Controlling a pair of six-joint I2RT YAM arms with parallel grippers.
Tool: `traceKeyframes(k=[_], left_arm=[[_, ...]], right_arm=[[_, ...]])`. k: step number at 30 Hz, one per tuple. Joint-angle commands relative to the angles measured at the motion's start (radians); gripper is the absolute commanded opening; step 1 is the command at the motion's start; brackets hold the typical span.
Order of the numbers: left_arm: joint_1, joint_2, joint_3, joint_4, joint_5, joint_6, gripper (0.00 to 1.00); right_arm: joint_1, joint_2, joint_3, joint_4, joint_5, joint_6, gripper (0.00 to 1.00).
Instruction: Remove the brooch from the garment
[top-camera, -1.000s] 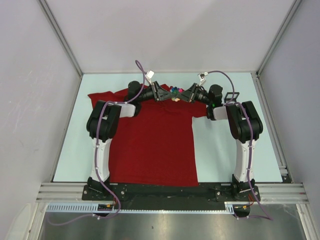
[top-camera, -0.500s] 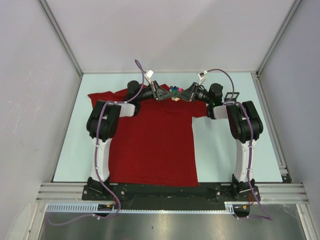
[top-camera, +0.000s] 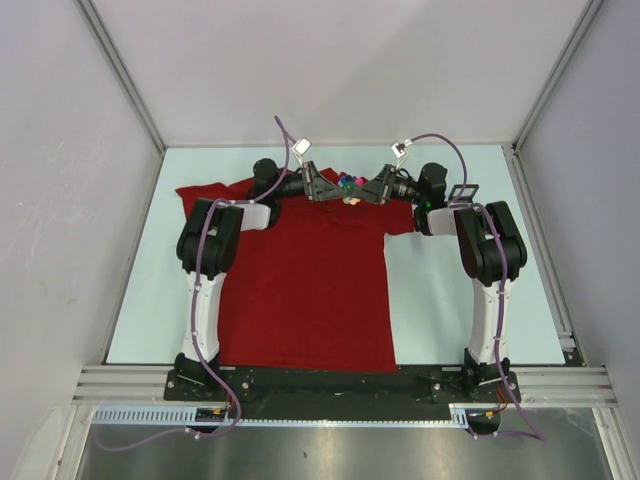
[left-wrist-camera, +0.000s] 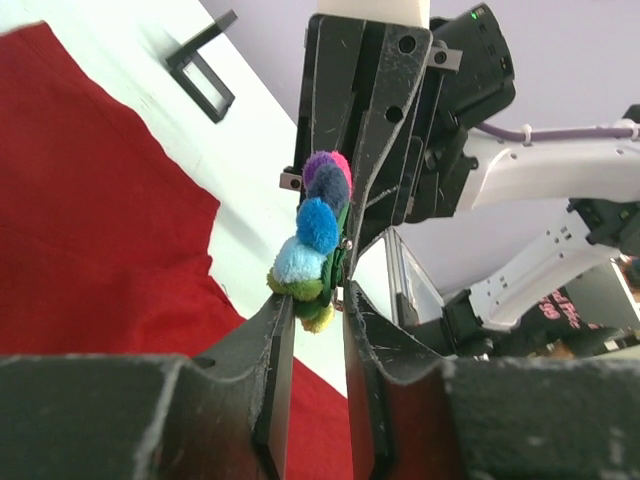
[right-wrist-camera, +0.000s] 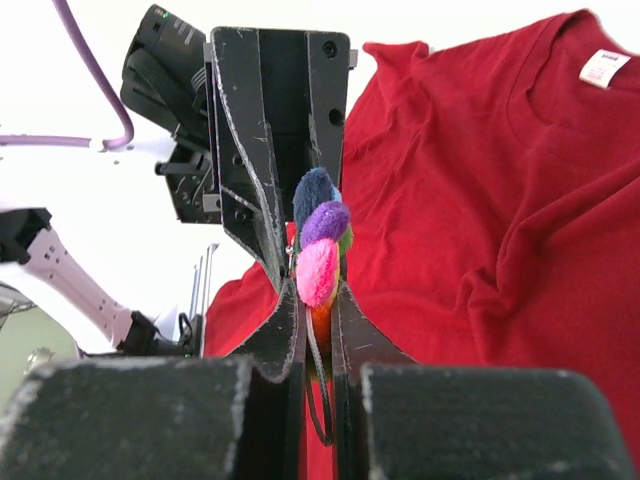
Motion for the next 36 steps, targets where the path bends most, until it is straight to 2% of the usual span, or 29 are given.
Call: traceKeyframes(k=[1, 9, 21, 32, 36], left_arm=[[-0.03, -0.015, 0.051, 0.129, 0.089, -0.029, 0.28], [-0.036, -0.01, 0.064, 0.114, 0.087, -0.028, 0.29], [-0.044, 0.031, 0.107, 0.074, 0.101, -0.051, 0.2], [-0.05, 0.022, 0.109, 0.08, 0.113, -0.045, 0.21], [-0.036, -0.001, 0.077, 0.075, 0.078, -0.023, 0.25]], right_arm=[[0.023, -0.005, 0.033, -0.06, -0.03, -0.05, 0.0], [0.05, -0.027, 0.06, -0.215, 0.001, -0.159, 0.0], [0.07, -0.047, 0.069, -0.244, -0.022, -0.212, 0.0], [0.09, -0.058, 0.102, -0.409, 0.013, -0.332, 0.0], [0.083, -0.054, 0.102, -0.404, 0.042, -0.306, 0.0]])
